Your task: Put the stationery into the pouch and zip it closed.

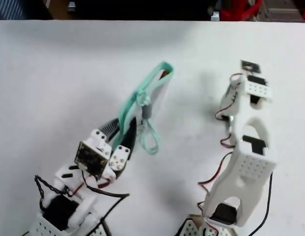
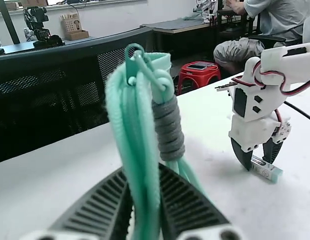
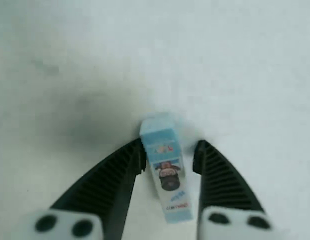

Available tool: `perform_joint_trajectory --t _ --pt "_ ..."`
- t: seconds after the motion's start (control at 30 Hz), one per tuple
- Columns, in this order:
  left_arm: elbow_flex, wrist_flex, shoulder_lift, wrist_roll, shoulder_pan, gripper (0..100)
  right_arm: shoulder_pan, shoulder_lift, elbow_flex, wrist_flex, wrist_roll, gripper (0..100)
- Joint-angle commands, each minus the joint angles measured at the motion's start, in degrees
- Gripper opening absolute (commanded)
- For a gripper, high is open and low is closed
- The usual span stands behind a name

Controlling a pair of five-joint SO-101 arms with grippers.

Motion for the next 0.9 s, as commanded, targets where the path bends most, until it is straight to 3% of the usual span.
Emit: perform_joint_trajectory --t 0.0,0.63,0.87 --pt "0.35 -0.26 1.01 -0.44 0.40 3 1.10 1.80 -4.13 1.54 -0.09 1.1" --pt "0.44 -0.18 0.92 -0.44 0.22 3 -0.04 1.01 -2.46 0.13 -0.09 1.8" --pt "2.11 -1.76 0.92 -0.79 0.31 3 -2.15 -8.22 9.93 -8.13 -1.32 1.8"
